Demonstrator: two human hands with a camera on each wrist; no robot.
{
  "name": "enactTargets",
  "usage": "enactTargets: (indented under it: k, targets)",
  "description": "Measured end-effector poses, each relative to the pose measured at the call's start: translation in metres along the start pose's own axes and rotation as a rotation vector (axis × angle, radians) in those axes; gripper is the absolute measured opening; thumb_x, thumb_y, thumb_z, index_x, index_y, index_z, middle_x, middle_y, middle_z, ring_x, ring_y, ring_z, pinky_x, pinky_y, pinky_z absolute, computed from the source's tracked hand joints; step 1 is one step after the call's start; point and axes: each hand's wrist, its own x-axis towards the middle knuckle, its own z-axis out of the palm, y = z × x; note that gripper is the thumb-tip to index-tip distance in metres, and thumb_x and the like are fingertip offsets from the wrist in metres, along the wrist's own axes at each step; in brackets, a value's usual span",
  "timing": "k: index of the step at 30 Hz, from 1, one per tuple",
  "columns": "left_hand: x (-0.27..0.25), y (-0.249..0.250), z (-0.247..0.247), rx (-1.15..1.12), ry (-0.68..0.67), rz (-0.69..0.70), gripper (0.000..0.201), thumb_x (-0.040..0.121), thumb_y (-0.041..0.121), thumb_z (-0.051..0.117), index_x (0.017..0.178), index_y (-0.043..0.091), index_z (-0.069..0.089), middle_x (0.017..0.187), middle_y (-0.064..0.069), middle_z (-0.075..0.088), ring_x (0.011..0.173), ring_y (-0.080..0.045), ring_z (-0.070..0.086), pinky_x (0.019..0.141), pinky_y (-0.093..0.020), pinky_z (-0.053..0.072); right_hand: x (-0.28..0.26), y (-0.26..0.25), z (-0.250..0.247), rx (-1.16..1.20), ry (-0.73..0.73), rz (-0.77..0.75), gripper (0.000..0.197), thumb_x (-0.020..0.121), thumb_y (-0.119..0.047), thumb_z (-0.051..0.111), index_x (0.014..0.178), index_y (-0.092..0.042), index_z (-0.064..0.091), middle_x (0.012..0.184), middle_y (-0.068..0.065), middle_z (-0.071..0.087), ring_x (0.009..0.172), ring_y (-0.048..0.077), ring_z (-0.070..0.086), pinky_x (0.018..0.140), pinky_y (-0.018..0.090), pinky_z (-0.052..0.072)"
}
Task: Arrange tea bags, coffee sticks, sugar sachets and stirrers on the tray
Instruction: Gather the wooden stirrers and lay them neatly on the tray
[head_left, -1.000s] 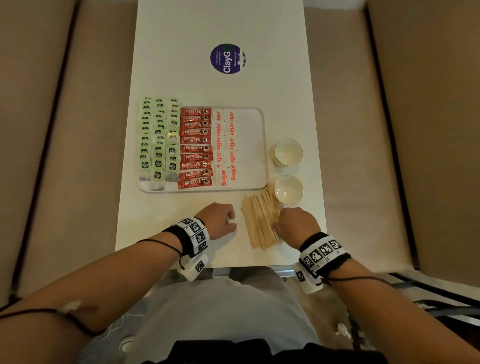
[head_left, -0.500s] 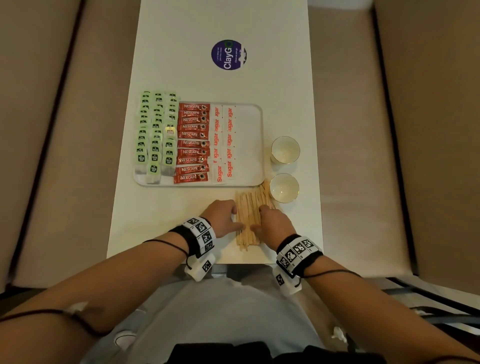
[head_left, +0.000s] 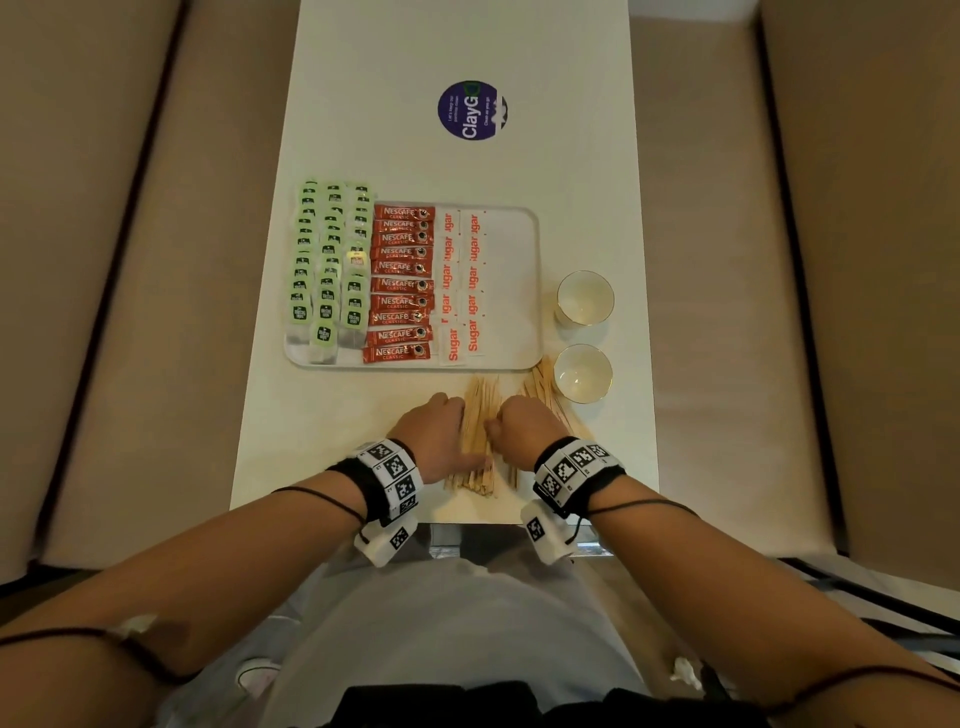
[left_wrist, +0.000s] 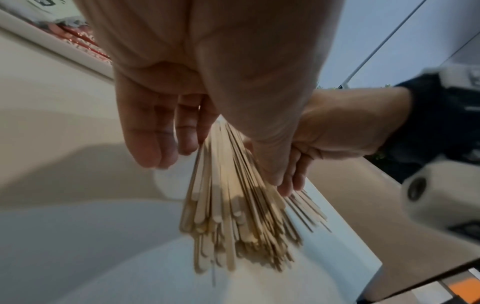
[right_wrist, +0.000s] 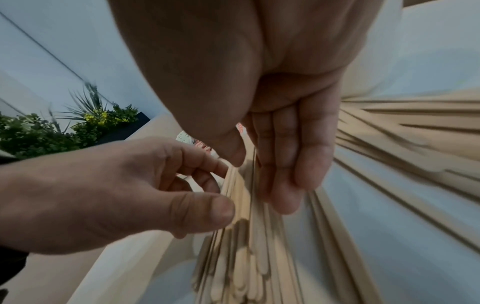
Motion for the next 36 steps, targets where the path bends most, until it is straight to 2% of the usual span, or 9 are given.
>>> enactTargets:
  k: [3, 8, 13, 18, 23, 26, 29, 32, 36]
  targets:
    - [-0.003, -0.003, 0.003, 0.039, 0.044, 0.02, 0.079, 0.068, 0.071, 0.074, 0.12, 0.017, 0.048, 0.109, -0.002, 0.05, 0.086, -0.02, 0.055, 0.071, -0.035, 0.051, 0.005, -0.007, 0.001, 0.053, -0.033, -0.02, 0.035, 0.101, -0.026, 0.049, 0.087, -0.001, 0.069, 0.083, 0.011, 0.072, 0.078, 0.027, 0.071, 0.078, 0.04, 0.06]
    - [-0.002, -0.014, 0.001, 0.072, 0.079, 0.008, 0.068, 0.069, 0.057, 0.078, 0.117, 0.021, 0.046, 0.109, -0.003, 0.049, 0.092, -0.024, 0.056, 0.072, -0.037, 0.051, 0.005, -0.025, 0.001, 0.047, -0.069, -0.071, 0.027, 0.096, -0.013, 0.052, 0.084, 0.0, 0.073, 0.079, 0.012, 0.075, 0.076, 0.028, 0.073, 0.082, 0.043, 0.06]
    - [-0.001, -0.029, -0.011, 0.107, 0.044, 0.024, 0.053, 0.078, 0.037, 0.074, 0.12, 0.02, 0.048, 0.113, -0.005, 0.047, 0.099, -0.027, 0.052, 0.076, -0.039, 0.05, 0.007, -0.032, 0.007, 0.07, -0.063, -0.097, 0.033, 0.1, -0.024, 0.052, 0.084, -0.005, 0.075, 0.076, 0.006, 0.076, 0.071, 0.023, 0.074, 0.083, 0.04, 0.059]
    - [0.0, -0.047, -0.021, 0.179, 0.07, 0.073, 0.039, 0.083, 0.025, 0.07, 0.117, 0.02, 0.05, 0.115, -0.007, 0.046, 0.103, -0.029, 0.048, 0.075, -0.037, 0.047, 0.007, -0.037, 0.002, 0.009, -0.086, -0.156, 0.027, 0.101, -0.03, 0.056, 0.096, -0.01, 0.074, 0.083, 0.005, 0.076, 0.07, 0.02, 0.074, 0.079, 0.04, 0.062]
    - [0.0, -0.063, -0.029, 0.205, 0.066, 0.11, 0.053, 0.087, 0.019, 0.067, 0.137, 0.02, 0.05, 0.12, -0.008, 0.047, 0.11, -0.028, 0.047, 0.083, -0.037, 0.048, 0.007, -0.048, -0.006, -0.24, 0.141, -0.274, 0.023, 0.097, -0.034, 0.061, 0.111, -0.017, 0.07, 0.105, 0.001, 0.07, 0.089, 0.019, 0.065, 0.077, 0.031, 0.054]
    - [0.0, -0.069, -0.031, 0.238, 0.075, 0.138, 0.039, 0.089, 0.016, 0.063, 0.127, 0.018, 0.057, 0.117, -0.008, 0.049, 0.104, -0.027, 0.05, 0.077, -0.035, 0.045, 0.014, -0.054, 0.002, -0.317, 0.254, -0.413, 0.039, 0.09, -0.037, 0.07, 0.126, -0.021, 0.063, 0.118, 0.0, 0.062, 0.105, 0.02, 0.057, 0.086, 0.033, 0.051]
    - [0.001, -0.073, -0.035, 0.217, 0.073, 0.16, 0.024, 0.088, 0.014, 0.063, 0.112, 0.013, 0.062, 0.108, -0.007, 0.053, 0.095, -0.026, 0.054, 0.071, -0.034, 0.046, 0.024, -0.059, 0.016, -0.495, 0.245, -0.464, 0.054, 0.083, -0.044, 0.075, 0.129, -0.02, 0.059, 0.124, 0.004, 0.058, 0.113, 0.026, 0.052, 0.095, 0.04, 0.046]
    - [0.002, -0.078, -0.039, 0.137, 0.074, 0.147, 0.013, 0.086, 0.015, 0.062, 0.099, 0.012, 0.064, 0.096, -0.006, 0.056, 0.088, -0.026, 0.058, 0.071, -0.037, 0.05, 0.031, -0.064, 0.026, -0.545, 0.228, -0.46, 0.052, 0.083, -0.045, 0.076, 0.124, -0.018, 0.059, 0.122, 0.005, 0.06, 0.112, 0.027, 0.054, 0.098, 0.041, 0.045]
    - [0.002, -0.083, -0.042, 0.067, 0.067, 0.139, 0.012, 0.085, 0.019, 0.066, 0.097, 0.018, 0.066, 0.091, 0.0, 0.056, 0.081, -0.022, 0.059, 0.069, -0.034, 0.049, 0.036, -0.069, 0.032, -0.523, 0.263, -0.48, 0.038, 0.09, -0.04, 0.069, 0.12, -0.019, 0.059, 0.117, 0.005, 0.066, 0.105, 0.027, 0.06, 0.094, 0.04, 0.047]
